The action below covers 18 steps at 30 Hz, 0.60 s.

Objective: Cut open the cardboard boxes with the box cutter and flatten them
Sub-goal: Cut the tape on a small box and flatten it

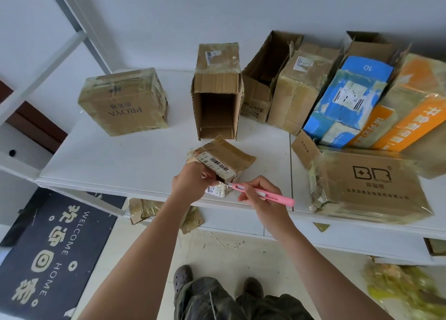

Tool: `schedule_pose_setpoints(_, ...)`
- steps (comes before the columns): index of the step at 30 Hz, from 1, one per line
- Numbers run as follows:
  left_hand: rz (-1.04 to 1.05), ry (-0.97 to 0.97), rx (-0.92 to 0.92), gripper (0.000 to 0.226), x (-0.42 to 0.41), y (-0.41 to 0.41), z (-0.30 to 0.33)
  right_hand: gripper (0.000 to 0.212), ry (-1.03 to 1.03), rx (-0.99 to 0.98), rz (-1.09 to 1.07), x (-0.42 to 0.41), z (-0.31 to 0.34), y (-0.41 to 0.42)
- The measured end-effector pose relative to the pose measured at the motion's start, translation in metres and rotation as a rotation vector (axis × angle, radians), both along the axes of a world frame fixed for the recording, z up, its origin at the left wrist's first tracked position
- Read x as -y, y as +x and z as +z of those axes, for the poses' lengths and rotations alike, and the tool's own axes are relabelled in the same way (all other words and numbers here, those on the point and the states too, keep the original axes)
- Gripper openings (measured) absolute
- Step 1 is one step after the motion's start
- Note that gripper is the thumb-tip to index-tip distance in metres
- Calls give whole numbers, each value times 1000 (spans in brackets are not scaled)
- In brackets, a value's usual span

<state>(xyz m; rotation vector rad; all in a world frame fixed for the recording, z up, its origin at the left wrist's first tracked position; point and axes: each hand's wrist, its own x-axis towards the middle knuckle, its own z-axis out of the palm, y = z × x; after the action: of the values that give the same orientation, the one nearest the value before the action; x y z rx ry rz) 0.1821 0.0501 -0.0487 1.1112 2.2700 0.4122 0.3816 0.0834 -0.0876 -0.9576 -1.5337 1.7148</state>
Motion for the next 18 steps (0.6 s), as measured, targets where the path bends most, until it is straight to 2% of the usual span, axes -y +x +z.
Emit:
schedule_pose_setpoints(5, 6, 3, 63, 21, -2, 4, 3, 16, 28, 6, -9, -3, 6, 7)
schedule_pose_setpoints(9, -3, 56, 39, 24, -10, 8, 14, 16, 81, 14, -39, -9, 8, -1)
schedule_pose_setpoints(15, 73, -7, 32, 20, -11, 7, 16, 16, 16, 21, -7, -10, 7, 5)
schedule_pose_setpoints(18, 61, 8, 18, 12, -11, 17, 13, 14, -54, 0, -62, -9, 6, 2)
